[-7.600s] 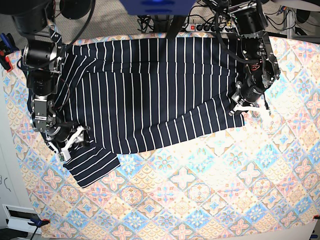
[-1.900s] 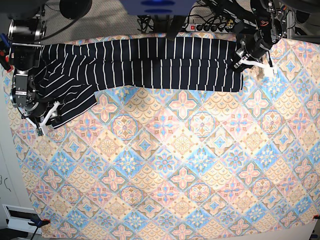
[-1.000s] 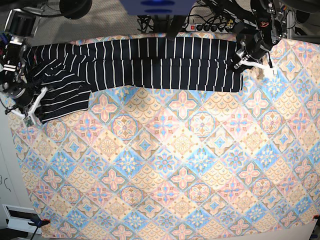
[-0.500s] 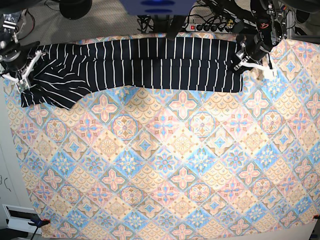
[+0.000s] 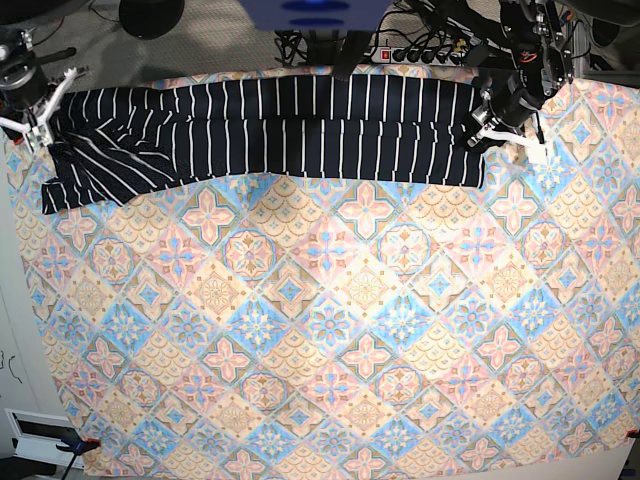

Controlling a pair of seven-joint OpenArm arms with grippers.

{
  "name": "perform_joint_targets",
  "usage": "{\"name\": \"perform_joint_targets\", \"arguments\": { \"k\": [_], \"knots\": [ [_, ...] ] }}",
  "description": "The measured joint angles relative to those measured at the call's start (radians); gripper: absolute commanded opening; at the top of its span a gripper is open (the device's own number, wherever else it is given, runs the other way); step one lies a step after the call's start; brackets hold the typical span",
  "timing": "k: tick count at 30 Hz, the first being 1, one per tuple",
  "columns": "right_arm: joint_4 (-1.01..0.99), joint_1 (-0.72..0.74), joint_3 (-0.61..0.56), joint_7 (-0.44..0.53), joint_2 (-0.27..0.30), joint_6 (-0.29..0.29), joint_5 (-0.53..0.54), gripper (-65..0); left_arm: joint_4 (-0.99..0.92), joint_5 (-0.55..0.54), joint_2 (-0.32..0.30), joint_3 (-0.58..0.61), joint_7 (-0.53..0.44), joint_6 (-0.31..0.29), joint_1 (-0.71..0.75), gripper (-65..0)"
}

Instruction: Fold the T-shirt properly

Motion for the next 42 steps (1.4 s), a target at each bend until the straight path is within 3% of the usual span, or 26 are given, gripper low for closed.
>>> {"name": "perform_joint_targets", "arguments": {
  "k": [6,11,16,23,26,31,42],
  "knots": [
    [0.0,0.003,0.004,0.003,-0.039,0.004,0.005,-64.8,0.0,0.0,0.0,0.0,0.001,0.0,-0.003,-65.0],
    [-0.021,0.015,0.004,-0.002,-0.033,0.001,0.001,-64.8,-0.001,0.001,0.001,0.0,-0.001,0.001,-0.005,-65.0],
    [-0.023,0.115,0.006,0.004,-0.08,0.004,0.003,-63.7,-0.001,0.001,0.001,0.0,0.0,0.001,-0.005,-65.0],
    [-0.065,0.28,0.003,-0.001,-0.072,0.001,0.005,-44.4,-0.001,0.0,0.003,0.0,-0.006,0.0,-0.002,-65.0],
    [-0.116,0.29,0.0,-0.002,-0.051,0.005,0.005,-39.6,-0.001,0.0,0.002,0.0,-0.003,0.0,-0.002,-65.0],
    [-0.209,0.29,-0.045,-0.002,0.003,-0.002,0.002,-39.5,-0.001,0.0,0.003,0.0,-0.006,0.001,-0.002,-65.0],
    [-0.227,0.326,-0.072,0.003,0.003,0.001,0.004,-39.5,-0.001,0.0,0.002,0.0,-0.003,0.001,-0.002,-65.0]
  ]
}}
